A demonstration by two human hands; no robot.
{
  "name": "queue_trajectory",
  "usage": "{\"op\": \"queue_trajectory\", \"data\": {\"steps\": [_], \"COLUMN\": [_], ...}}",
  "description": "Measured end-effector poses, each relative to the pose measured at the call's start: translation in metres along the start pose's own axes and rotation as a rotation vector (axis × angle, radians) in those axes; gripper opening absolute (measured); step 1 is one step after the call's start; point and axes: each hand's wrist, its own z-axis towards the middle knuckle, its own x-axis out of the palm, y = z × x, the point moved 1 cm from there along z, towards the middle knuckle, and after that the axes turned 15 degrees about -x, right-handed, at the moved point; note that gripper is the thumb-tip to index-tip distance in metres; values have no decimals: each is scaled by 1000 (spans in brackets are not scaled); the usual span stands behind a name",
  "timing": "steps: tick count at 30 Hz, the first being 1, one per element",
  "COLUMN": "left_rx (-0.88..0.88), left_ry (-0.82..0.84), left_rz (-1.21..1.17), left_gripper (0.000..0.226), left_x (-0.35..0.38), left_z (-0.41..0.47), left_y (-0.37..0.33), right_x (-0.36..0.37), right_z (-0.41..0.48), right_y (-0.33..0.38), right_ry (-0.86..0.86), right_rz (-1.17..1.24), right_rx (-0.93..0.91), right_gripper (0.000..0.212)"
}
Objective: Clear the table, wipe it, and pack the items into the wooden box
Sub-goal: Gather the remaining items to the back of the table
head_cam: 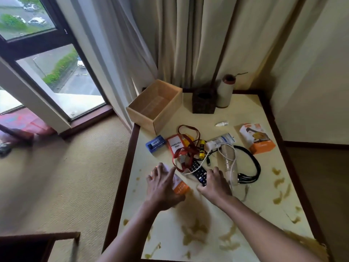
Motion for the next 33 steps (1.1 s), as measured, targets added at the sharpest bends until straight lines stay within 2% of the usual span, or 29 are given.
{"op": "queue_trajectory", "data": {"steps": [4, 8, 13, 18, 22, 26, 30, 33], "left_rx": [-19, -72, -99, -161, -231, -266, -273, -281], "left_ry": [-54, -43, -43, -40, -5, 30, -13, -61], "left_rz": [-172, -337, -418, -380, -287, -171, -97, -46], "left_gripper": [108, 108, 104, 103, 113, 115, 112, 112], "left_x": [-25, -58, -91, -103, -89, -71, -55, -47], "left_z": [2, 18, 69, 132, 175, 204, 226, 237], "left_y": [-25, -65, -129, -196, -218, -224, -233, -238], "right_x": [-40, -98, -174, -222, -225, -204, -177, -161], "right_z": [-3, -2, 17, 55, 91, 141, 184, 206], "right_y": [-2, -11, -51, -121, -162, -193, -209, -221], "right_ry": [50, 69, 160, 112, -20, -162, -179, -169], "right_rz": [-3, -33, 121, 185, 195, 94, 59, -126], "right_rx": [-66, -109, -89, -38, 2, 2, -73, -146], "right_gripper": [53, 40, 29, 37, 31, 41, 39, 37]}}
